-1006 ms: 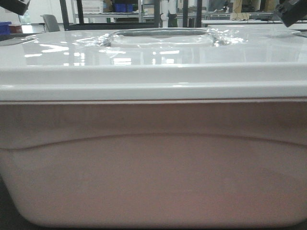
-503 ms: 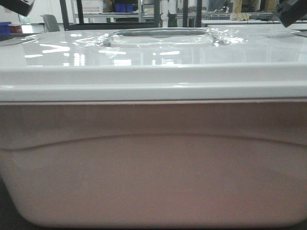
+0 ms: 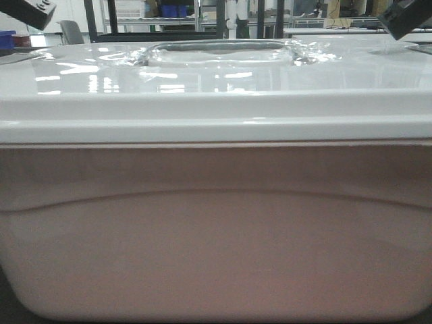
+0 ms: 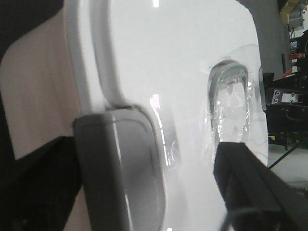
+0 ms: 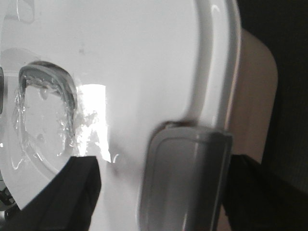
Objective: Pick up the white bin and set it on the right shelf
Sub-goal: 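Close both grippers on the lid rims at the bin's short ends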
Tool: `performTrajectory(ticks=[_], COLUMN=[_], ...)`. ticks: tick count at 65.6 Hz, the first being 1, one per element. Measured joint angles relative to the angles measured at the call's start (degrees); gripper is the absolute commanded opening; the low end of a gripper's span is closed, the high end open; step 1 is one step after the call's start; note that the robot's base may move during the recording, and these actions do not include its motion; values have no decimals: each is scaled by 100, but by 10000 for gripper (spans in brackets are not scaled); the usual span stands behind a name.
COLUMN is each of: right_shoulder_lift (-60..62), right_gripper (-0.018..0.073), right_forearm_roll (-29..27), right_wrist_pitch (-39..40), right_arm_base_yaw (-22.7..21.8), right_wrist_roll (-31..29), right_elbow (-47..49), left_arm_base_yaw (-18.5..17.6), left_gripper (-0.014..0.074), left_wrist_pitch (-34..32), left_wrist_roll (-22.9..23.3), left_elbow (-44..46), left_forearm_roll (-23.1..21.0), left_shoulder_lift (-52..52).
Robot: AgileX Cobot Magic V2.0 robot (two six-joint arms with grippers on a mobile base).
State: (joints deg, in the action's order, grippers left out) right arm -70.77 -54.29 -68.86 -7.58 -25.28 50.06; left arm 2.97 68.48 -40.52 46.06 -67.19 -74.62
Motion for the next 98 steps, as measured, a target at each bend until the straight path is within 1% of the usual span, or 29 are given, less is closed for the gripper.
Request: performTrajectory(ticks=[18,29,34,49,54,63,69,73,98], right_shoulder_lift=[0,0,0,0,0,0,0,0,0], right_gripper=[596,596,596,593,549,405,358,344,344], right_forearm_roll=[0,0,0,9,9,95,89,70,61], right_wrist_pitch=[0,0,0,0,0,0,10,10,22], right_arm_base_yaw=[0,0,0,0,0,0,0,0,0], right_wrist_roll=[0,0,0,0,0,4,30,56,77], right_elbow=[0,0,0,0,0,0,0,0,0], left_arm_base_yaw=[0,-22,-22,-22,-22,-22,-22,-22,-22], left_gripper=[435,342,314,304,304,304,304,304,294], left_wrist_pitch=[0,0,0,-18,-18,-34,-45,-57,-57], left_wrist_roll=[0,0,0,0,0,0,0,0,0], left_elbow=[0,0,0,-9,-9,-9,-9,-9,-9], left_forearm_roll=[149,172,172,258,268,301,327,336,340], left_shoulder_lift=[0,0,0,0,0,0,0,0,0])
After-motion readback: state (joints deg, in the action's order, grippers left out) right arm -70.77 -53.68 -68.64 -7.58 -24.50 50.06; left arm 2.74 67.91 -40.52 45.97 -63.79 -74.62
